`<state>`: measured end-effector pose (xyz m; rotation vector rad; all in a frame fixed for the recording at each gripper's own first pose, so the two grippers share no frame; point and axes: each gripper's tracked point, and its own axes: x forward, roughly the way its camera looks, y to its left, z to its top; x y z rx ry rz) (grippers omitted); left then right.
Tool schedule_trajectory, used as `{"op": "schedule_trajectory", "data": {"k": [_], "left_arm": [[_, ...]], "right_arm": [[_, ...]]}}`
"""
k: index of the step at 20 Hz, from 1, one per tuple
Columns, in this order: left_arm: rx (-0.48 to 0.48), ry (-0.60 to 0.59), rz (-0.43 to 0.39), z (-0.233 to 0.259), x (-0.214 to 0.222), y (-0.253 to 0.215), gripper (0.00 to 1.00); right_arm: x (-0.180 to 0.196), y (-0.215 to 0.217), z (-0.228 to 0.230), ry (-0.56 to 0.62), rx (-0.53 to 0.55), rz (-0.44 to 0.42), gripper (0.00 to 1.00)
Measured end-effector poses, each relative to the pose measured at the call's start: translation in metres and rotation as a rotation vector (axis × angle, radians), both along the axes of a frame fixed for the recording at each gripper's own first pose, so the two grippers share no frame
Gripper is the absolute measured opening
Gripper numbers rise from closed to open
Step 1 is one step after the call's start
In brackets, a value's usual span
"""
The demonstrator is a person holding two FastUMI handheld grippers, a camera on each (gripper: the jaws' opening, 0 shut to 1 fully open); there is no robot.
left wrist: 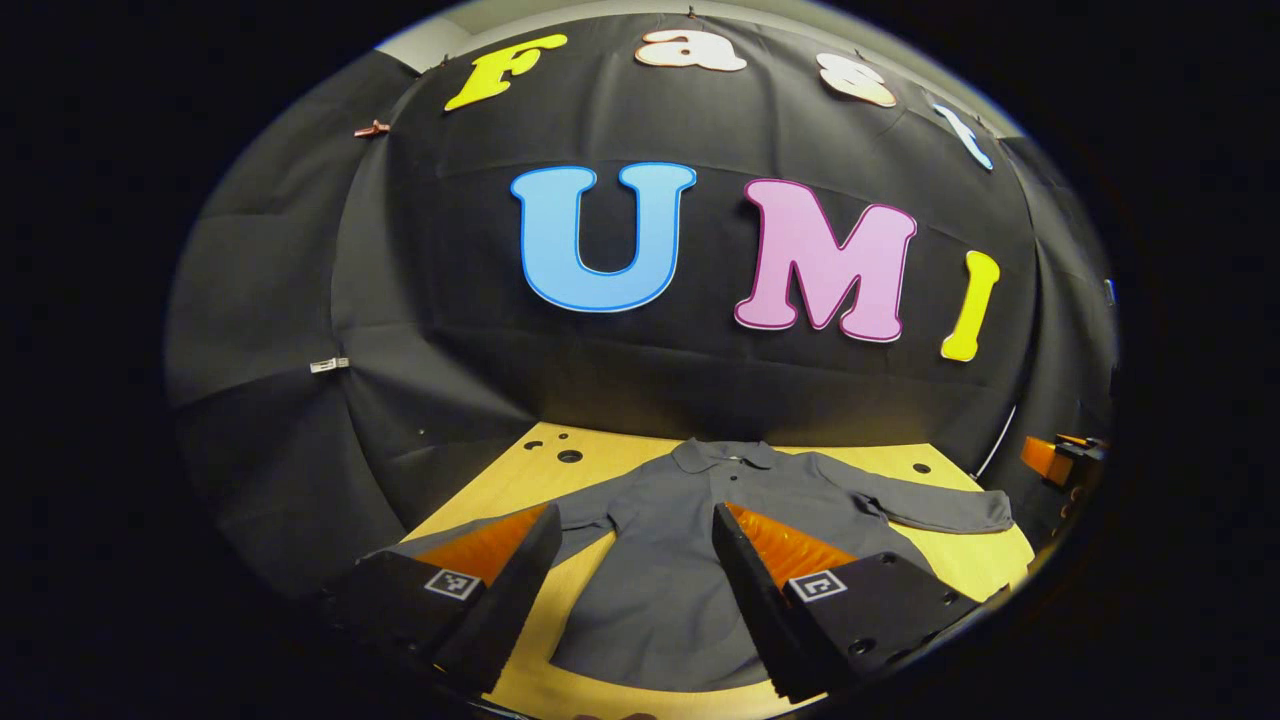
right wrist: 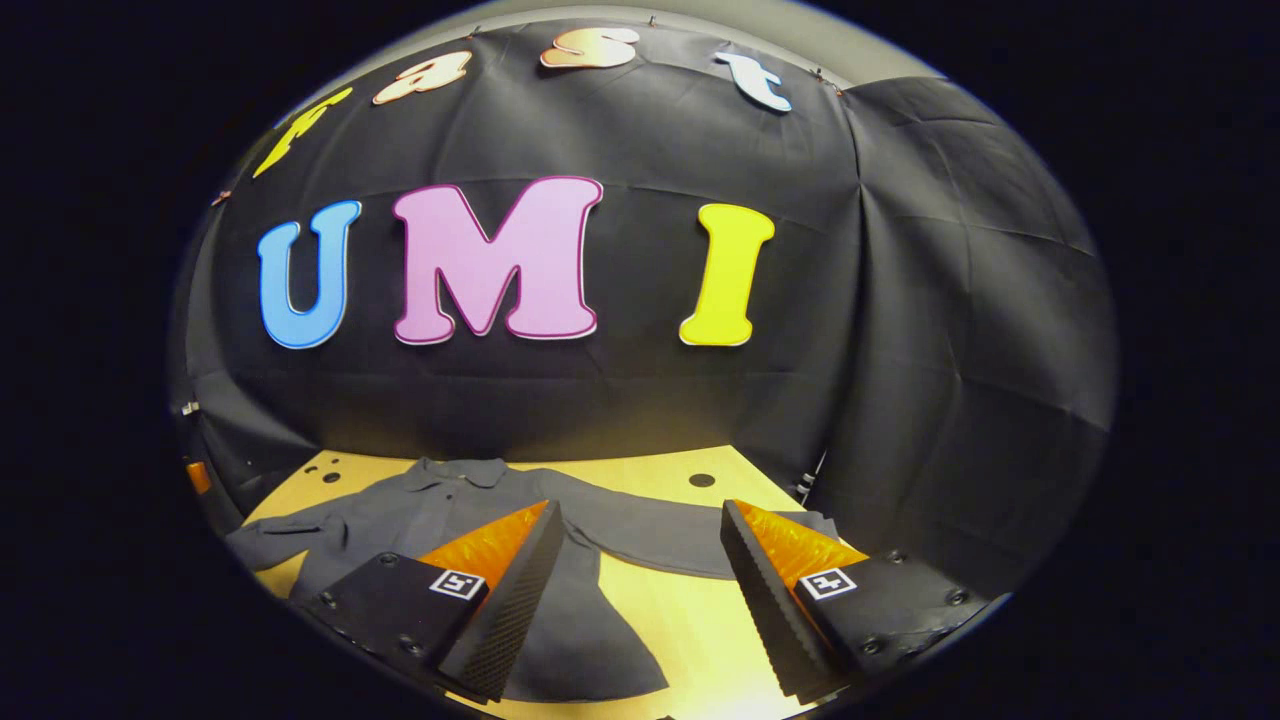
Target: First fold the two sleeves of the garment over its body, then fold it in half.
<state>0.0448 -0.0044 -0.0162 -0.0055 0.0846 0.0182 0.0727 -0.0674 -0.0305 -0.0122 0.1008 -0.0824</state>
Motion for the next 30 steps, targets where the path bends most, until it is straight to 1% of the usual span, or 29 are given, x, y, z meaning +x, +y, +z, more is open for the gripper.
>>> {"op": "schedule_trajectory", "data": {"k": [4,6,8,12,15,17,21,23,27,30], "left_arm": [[0.017,0.02,0.025,-0.01,0.004,0.002,0.96],[0.014,0.027,0.062,-0.015,0.006,0.008,0.96],[0.0,0.04,0.082,-0.021,0.013,0.006,0.96],[0.004,0.087,0.125,-0.039,0.023,0.006,0.96],[-0.023,0.12,0.154,-0.051,0.027,0.001,0.96],[-0.053,0.14,0.16,-0.057,0.033,-0.008,0.96],[-0.055,0.182,0.169,-0.068,0.043,-0.02,0.96],[-0.04,0.201,0.154,-0.07,0.047,-0.026,0.96],[-0.008,0.212,0.153,-0.069,0.058,-0.029,0.96],[-0.002,0.25,0.142,-0.077,0.06,-0.033,0.96]], "right_arm": [[0.021,-0.029,-0.017,0.049,0.003,-0.044,0.98],[0.031,-0.045,-0.031,0.081,0.042,-0.072,0.98],[0.045,-0.06,-0.045,0.111,0.083,-0.107,0.98],[0.068,-0.101,-0.081,0.205,0.089,-0.204,0.98],[0.09,-0.139,-0.098,0.237,0.065,-0.256,0.98],[0.107,-0.159,-0.113,0.272,0.05,-0.279,0.98],[0.141,-0.206,-0.148,0.378,0.036,-0.335,0.98],[0.155,-0.224,-0.16,0.414,0.067,-0.355,0.98],[0.162,-0.261,-0.185,0.493,0.094,-0.419,0.98],[0.17,-0.279,-0.206,0.553,0.108,-0.435,0.98]]}}
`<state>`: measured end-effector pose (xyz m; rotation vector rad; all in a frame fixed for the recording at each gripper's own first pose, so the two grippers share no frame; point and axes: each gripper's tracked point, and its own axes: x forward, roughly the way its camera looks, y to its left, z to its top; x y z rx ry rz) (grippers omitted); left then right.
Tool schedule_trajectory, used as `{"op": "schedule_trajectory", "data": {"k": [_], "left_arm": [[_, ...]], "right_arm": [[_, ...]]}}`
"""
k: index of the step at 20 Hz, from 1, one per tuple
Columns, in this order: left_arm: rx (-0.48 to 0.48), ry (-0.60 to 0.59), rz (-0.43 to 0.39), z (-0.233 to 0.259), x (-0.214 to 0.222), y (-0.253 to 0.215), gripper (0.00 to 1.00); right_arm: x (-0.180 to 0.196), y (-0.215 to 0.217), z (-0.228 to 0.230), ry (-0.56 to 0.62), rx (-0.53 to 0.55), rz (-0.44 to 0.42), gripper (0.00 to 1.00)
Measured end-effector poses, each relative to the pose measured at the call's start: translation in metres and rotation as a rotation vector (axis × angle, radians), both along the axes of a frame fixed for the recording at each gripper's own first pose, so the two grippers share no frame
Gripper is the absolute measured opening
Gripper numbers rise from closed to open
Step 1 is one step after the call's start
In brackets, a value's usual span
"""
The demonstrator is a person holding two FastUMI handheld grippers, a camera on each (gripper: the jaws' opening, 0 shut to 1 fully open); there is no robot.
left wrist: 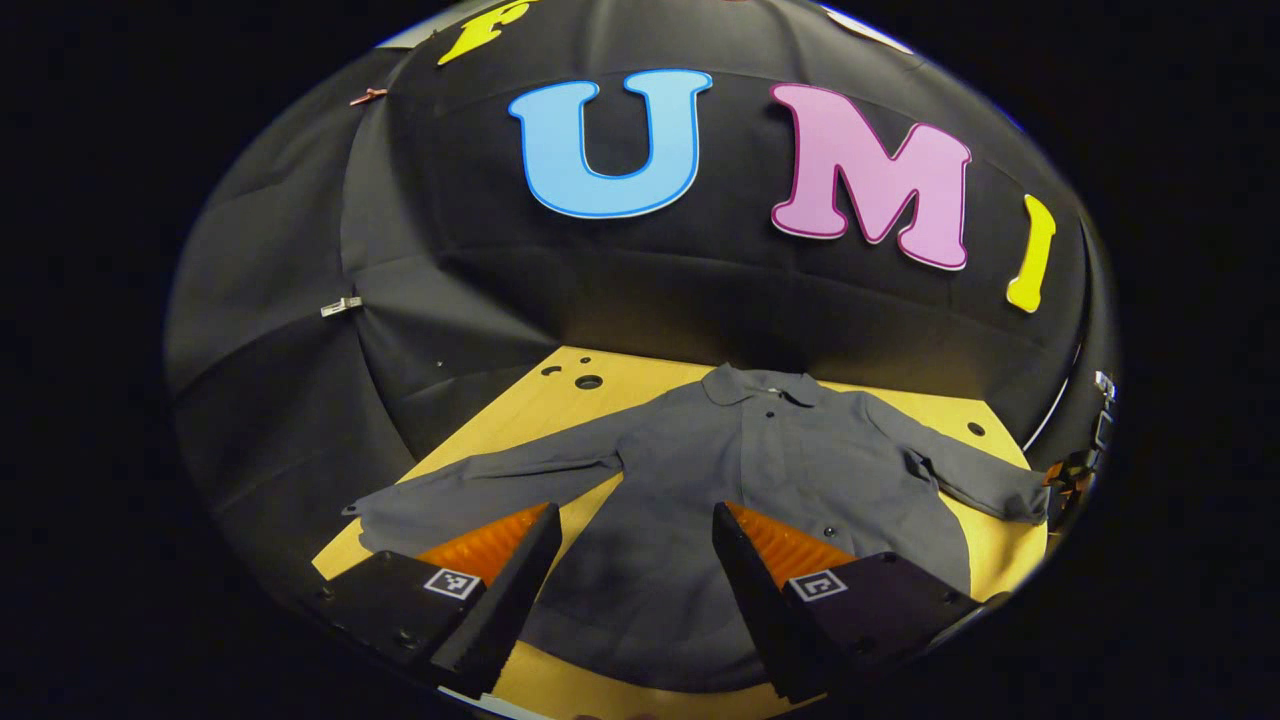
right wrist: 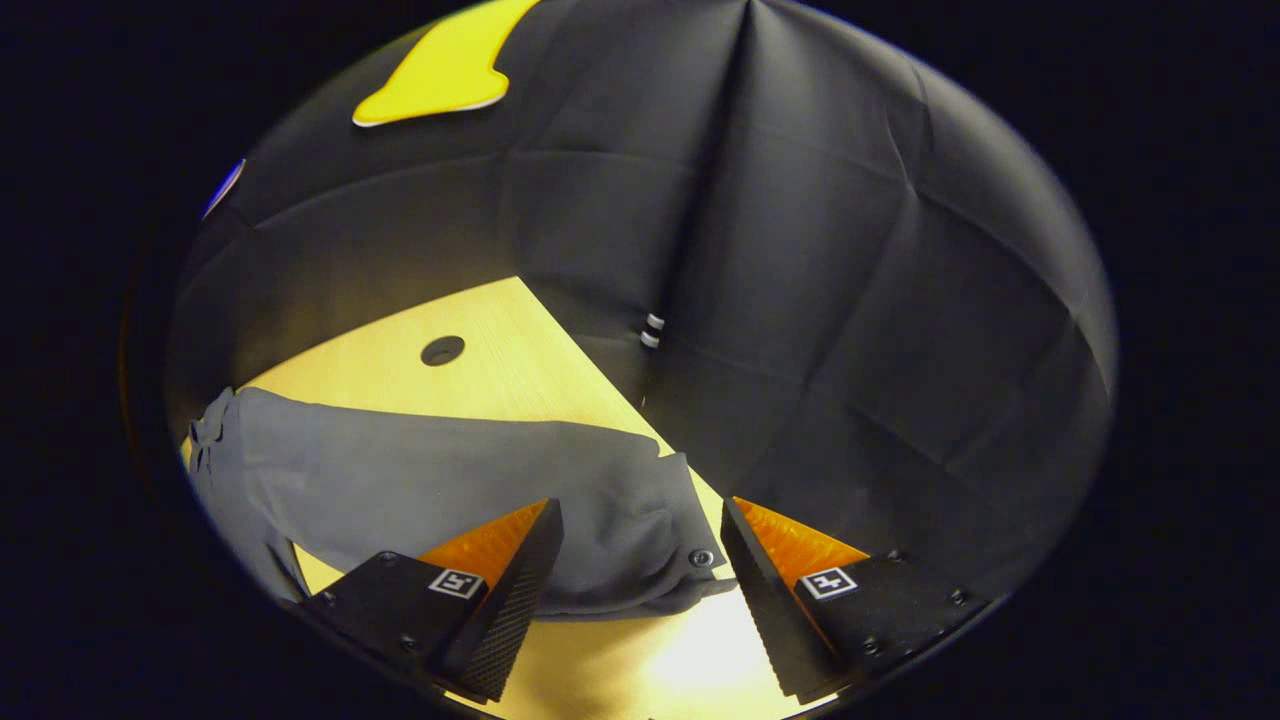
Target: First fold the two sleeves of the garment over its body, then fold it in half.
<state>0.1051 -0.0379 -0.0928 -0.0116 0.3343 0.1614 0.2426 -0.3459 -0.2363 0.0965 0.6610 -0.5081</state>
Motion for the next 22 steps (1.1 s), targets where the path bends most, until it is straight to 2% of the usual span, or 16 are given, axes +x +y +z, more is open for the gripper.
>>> {"op": "schedule_trajectory", "data": {"k": [7,12,13,15,18,19,20,21,22], "left_arm": [[0.019,0.023,-0.015,-0.003,0.005,-0.009,0.96],[0.001,0.023,-0.022,0.0,0.005,-0.013,0.96],[-0.002,0.024,-0.017,-0.001,0.004,-0.012,0.96],[-0.008,0.025,-0.013,0.0,0.003,-0.013,0.96],[-0.003,0.017,-0.007,0.003,-0.001,-0.009,0.96],[-0.008,0.015,-0.006,0.002,-0.002,-0.008,0.96],[-0.018,0.017,-0.002,0.001,-0.004,-0.007,0.96],[-0.029,0.022,0.0,-0.002,-0.005,-0.007,0.96],[-0.038,0.031,0.003,-0.005,-0.006,-0.007,0.96]], "right_arm": [[0.003,-0.017,-0.039,0.085,0.073,-0.045,0.98],[0.009,-0.012,-0.05,0.111,0.089,-0.022,1.0],[0.007,-0.007,-0.049,0.108,0.103,-0.019,0.94],[0.01,0.002,-0.053,0.098,0.15,-0.026,0.9],[0.016,0.008,-0.052,0.087,0.177,-0.022,0.59],[0.016,0.009,-0.053,0.091,0.172,-0.022,0.52],[0.014,0.01,-0.053,0.098,0.167,-0.016,0.31],[0.016,0.017,-0.052,0.095,0.173,-0.002,0.36],[0.016,0.019,-0.053,0.1,0.164,0.005,0.16]]}}
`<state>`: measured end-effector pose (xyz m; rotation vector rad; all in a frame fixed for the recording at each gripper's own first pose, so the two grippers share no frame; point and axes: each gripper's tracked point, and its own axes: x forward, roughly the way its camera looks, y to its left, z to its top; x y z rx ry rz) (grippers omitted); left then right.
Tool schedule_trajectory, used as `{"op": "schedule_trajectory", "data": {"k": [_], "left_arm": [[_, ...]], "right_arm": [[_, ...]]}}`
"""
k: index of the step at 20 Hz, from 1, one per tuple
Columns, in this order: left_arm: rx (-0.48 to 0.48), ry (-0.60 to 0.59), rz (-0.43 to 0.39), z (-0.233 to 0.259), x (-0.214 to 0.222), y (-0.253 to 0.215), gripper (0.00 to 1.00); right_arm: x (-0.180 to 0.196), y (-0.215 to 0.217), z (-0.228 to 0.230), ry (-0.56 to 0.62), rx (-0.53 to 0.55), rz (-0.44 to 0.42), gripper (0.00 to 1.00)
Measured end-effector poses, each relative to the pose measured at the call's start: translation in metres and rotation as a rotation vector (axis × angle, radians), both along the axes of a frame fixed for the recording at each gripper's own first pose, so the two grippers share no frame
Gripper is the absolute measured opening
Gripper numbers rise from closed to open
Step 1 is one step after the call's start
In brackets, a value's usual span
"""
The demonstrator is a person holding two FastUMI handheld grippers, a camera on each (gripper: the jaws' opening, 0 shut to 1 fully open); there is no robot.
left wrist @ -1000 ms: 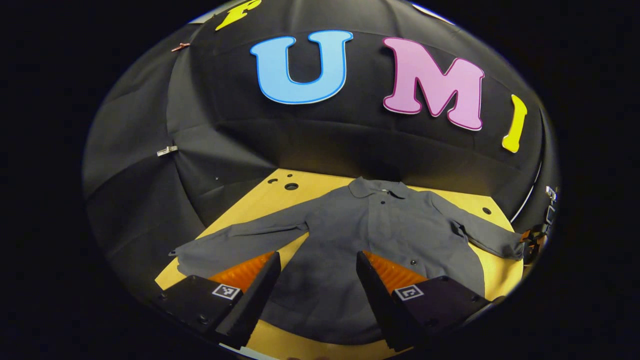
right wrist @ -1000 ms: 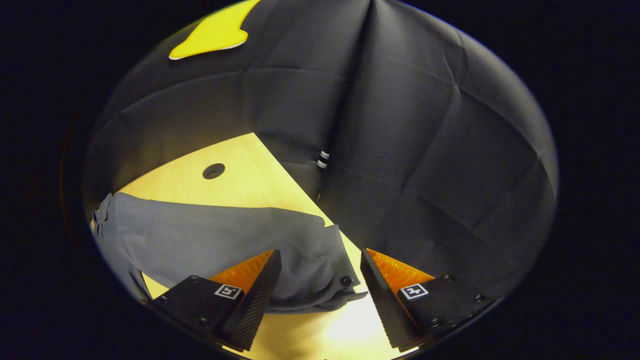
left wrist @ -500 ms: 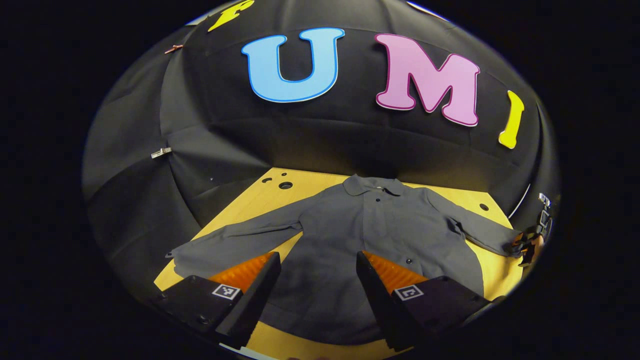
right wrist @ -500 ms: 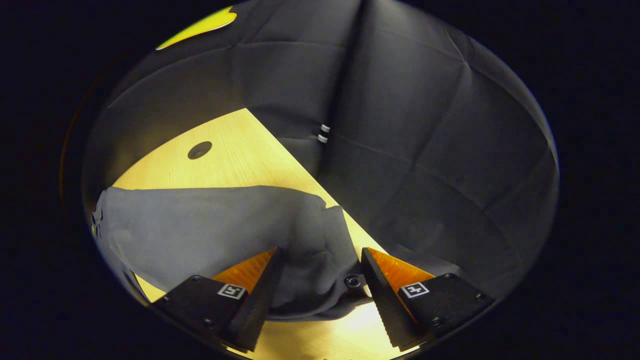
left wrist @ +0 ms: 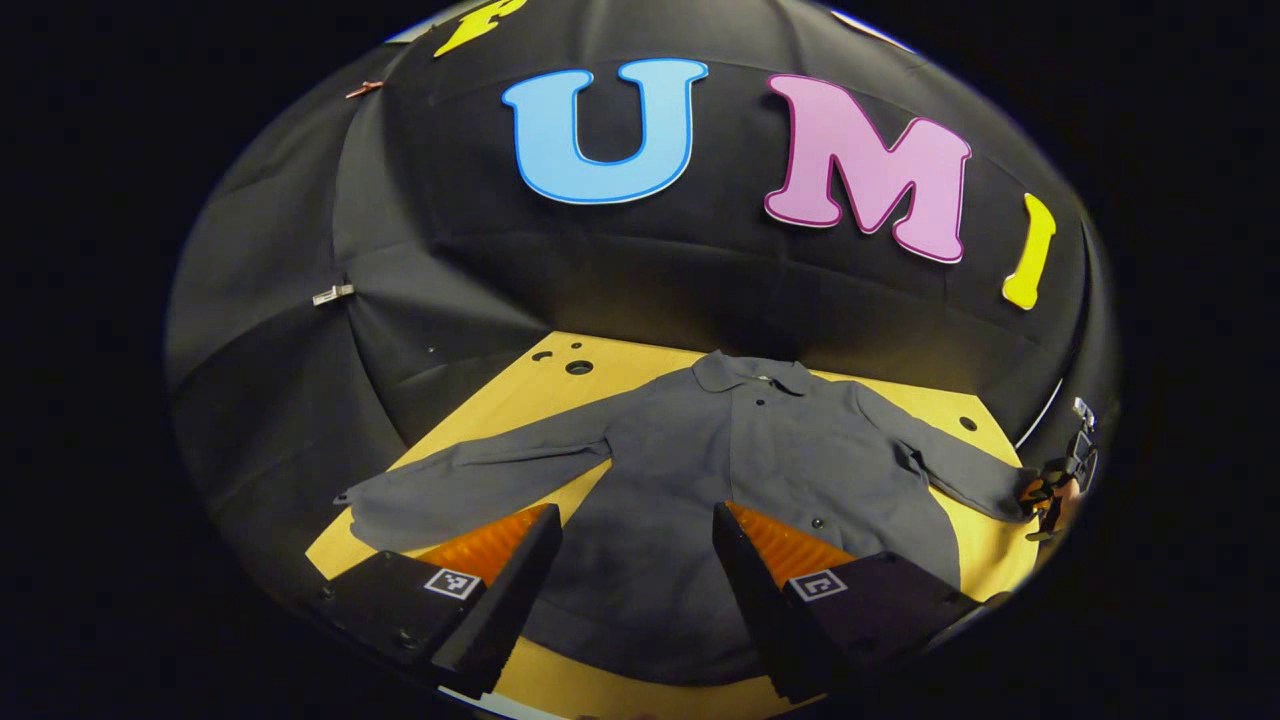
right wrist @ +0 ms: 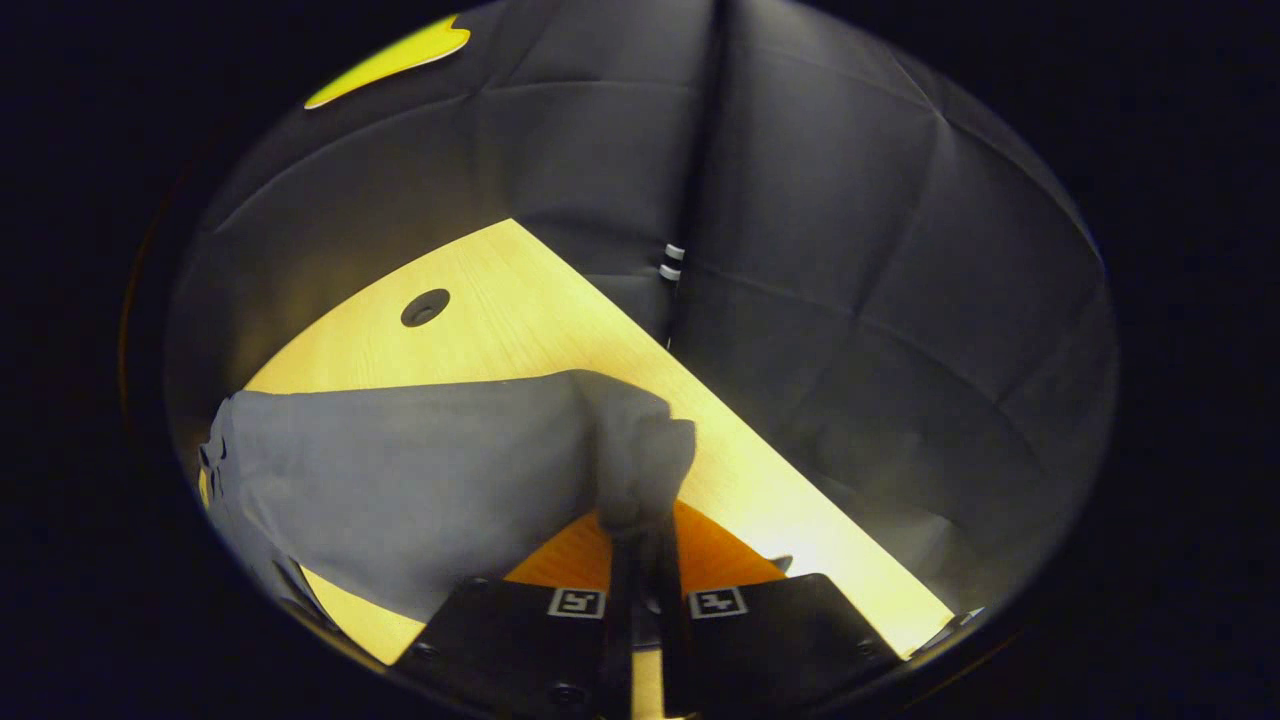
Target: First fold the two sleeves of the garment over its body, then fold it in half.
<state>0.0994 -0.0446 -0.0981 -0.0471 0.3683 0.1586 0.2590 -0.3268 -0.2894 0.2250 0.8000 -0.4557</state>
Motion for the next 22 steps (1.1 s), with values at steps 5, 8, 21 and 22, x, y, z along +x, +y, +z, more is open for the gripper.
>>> {"op": "schedule_trajectory", "data": {"k": [5,8,21,22], "left_arm": [[-0.011,0.002,0.009,-0.002,-0.003,0.007,0.96],[-0.026,0.007,0.019,-0.004,-0.001,0.014,0.96],[0.012,-0.032,-0.016,-0.004,-0.01,0.063,0.96],[0.006,-0.034,-0.009,-0.004,-0.013,0.069,0.96]], "right_arm": [[-0.001,0.022,-0.001,0.039,0.013,0.08,0.09],[0.001,0.039,0.026,-0.008,-0.026,0.122,0.09],[0.056,0.216,0.151,-0.193,-0.041,0.352,0.09],[0.061,0.237,0.16,-0.204,-0.052,0.389,0.09]]}}
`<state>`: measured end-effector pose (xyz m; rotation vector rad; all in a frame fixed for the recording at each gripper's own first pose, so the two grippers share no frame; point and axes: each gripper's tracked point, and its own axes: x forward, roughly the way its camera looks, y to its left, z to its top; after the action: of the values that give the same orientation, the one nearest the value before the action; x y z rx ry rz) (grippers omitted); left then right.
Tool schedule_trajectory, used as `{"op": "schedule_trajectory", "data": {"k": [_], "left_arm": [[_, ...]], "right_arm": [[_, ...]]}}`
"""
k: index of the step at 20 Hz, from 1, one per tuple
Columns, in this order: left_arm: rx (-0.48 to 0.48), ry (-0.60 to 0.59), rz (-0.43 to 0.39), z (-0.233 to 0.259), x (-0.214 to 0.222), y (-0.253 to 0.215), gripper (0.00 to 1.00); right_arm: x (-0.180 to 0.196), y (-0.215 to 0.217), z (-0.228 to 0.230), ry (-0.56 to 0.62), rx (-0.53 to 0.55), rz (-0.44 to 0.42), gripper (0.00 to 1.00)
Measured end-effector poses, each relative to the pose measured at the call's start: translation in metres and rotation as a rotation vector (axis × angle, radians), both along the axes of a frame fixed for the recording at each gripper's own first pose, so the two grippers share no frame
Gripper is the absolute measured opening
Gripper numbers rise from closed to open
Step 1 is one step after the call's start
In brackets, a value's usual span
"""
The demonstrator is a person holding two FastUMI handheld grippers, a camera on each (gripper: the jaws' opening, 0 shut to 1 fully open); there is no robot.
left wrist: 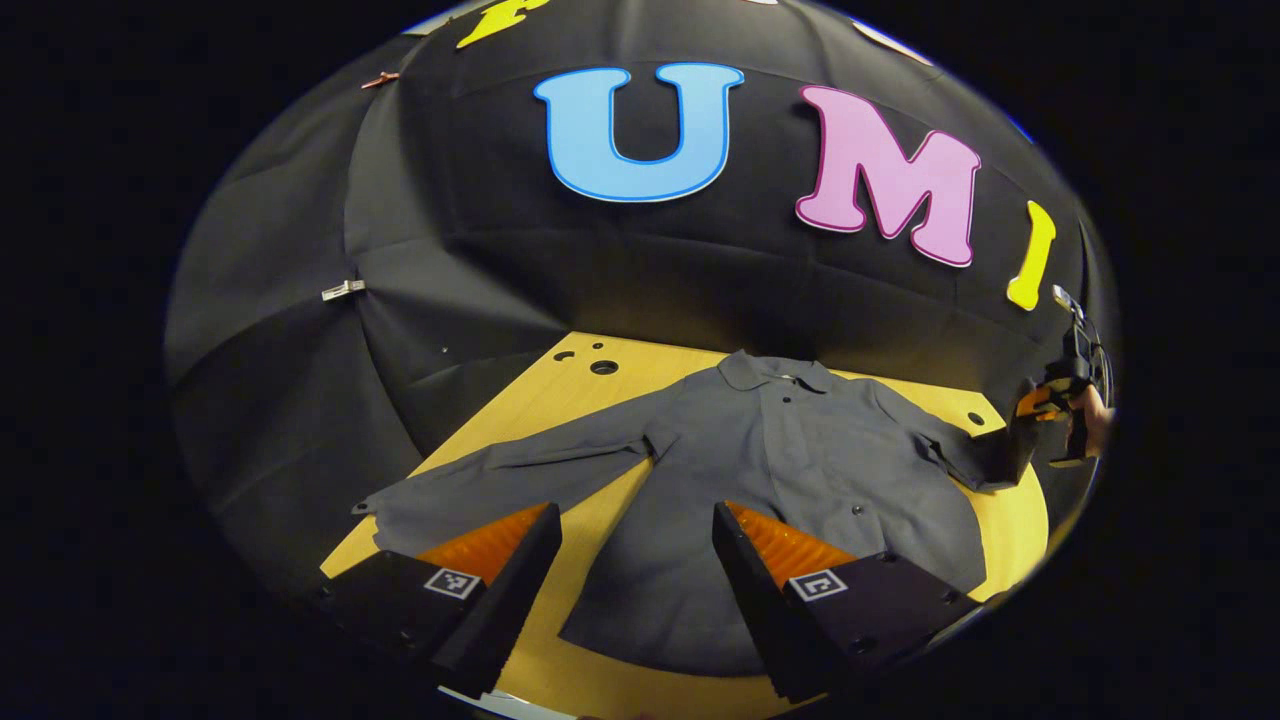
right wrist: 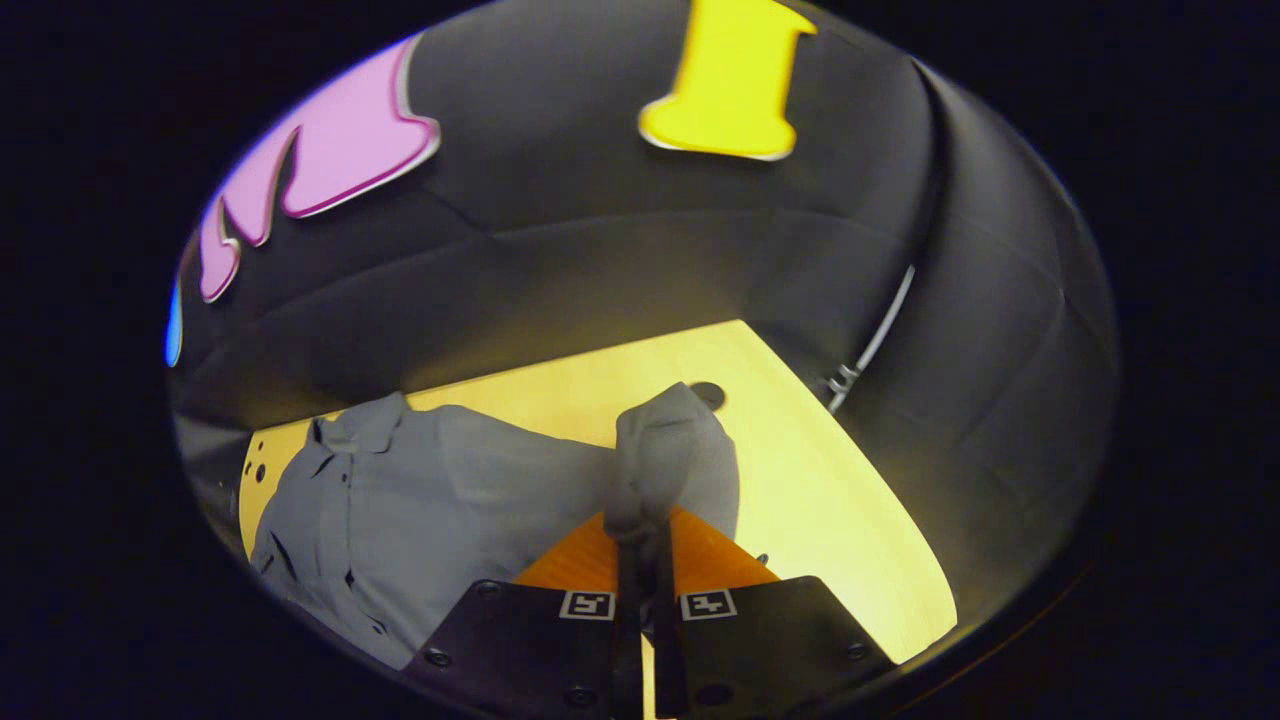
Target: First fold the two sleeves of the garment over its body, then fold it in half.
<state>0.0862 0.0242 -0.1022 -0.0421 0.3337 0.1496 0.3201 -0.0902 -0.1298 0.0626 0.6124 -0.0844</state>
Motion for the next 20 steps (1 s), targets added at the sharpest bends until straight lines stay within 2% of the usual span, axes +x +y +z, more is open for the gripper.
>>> {"op": "schedule_trajectory", "data": {"k": [5,6,7,12,20], "left_arm": [[-0.037,0.0,0.064,-0.007,-0.011,0.031,0.96],[-0.038,0.0,0.083,-0.008,-0.015,0.039,0.92],[-0.038,0.002,0.102,-0.011,-0.019,0.048,0.96],[-0.086,0.044,0.204,-0.03,-0.042,0.086,0.96],[-0.127,0.054,0.313,-0.045,-0.063,0.125,0.96]], "right_arm": [[0.018,0.115,0.023,-0.026,0.049,0.122,0.09],[0.019,0.136,0.021,-0.021,0.057,0.142,0.09],[0.017,0.157,0.019,-0.018,0.071,0.16,0.09],[0.008,0.272,0.002,0.019,0.128,0.28,0.09],[-0.014,0.43,-0.011,0.027,0.084,0.523,0.09]]}}
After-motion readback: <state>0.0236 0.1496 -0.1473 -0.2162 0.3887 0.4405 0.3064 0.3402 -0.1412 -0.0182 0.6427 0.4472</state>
